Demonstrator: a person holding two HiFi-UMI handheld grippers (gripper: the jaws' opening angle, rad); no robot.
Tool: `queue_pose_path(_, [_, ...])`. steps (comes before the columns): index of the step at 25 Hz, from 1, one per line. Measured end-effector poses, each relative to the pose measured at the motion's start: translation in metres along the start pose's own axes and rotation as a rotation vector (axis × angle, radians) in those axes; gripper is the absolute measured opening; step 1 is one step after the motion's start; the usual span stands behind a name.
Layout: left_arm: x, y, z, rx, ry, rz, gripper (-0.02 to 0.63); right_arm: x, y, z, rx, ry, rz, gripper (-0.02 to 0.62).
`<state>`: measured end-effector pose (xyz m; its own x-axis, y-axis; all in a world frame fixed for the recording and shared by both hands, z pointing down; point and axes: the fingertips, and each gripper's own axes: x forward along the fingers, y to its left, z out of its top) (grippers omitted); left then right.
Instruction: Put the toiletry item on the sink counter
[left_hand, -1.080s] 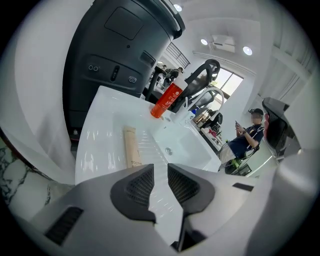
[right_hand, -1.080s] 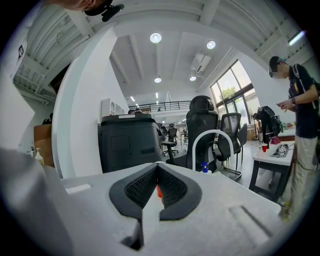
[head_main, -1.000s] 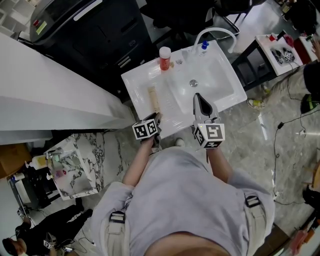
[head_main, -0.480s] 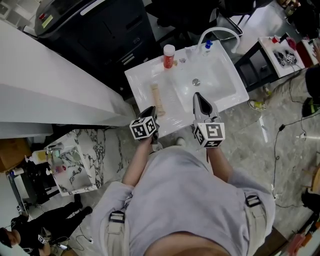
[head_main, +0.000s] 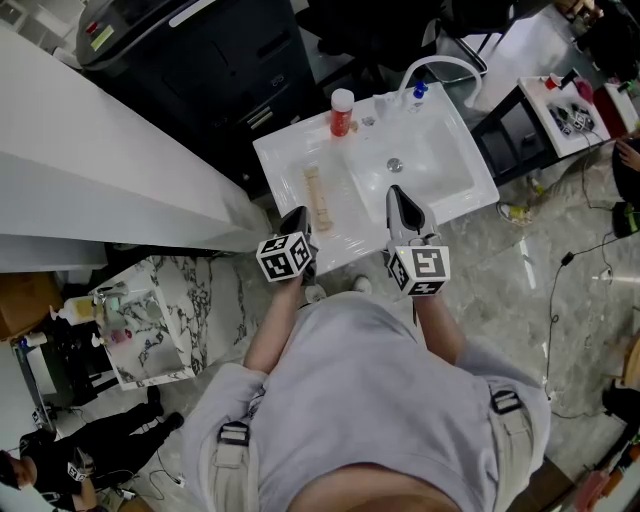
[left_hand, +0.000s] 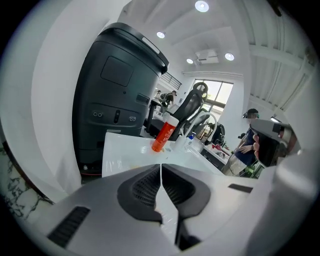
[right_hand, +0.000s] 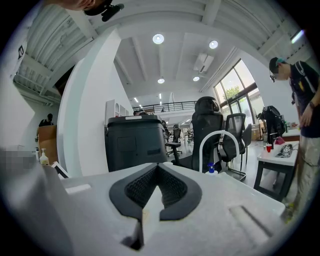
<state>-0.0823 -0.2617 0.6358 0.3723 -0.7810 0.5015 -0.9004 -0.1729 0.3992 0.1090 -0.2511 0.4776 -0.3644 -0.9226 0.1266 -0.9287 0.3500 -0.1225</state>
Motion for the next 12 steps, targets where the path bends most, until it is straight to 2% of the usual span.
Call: queue_pose_path(12, [-0.019, 0.002, 0.033, 0.039, -0.080, 0.029, 0.006, 0.002, 0.003, 0.007, 0.007, -0.019, 0.004, -0.002])
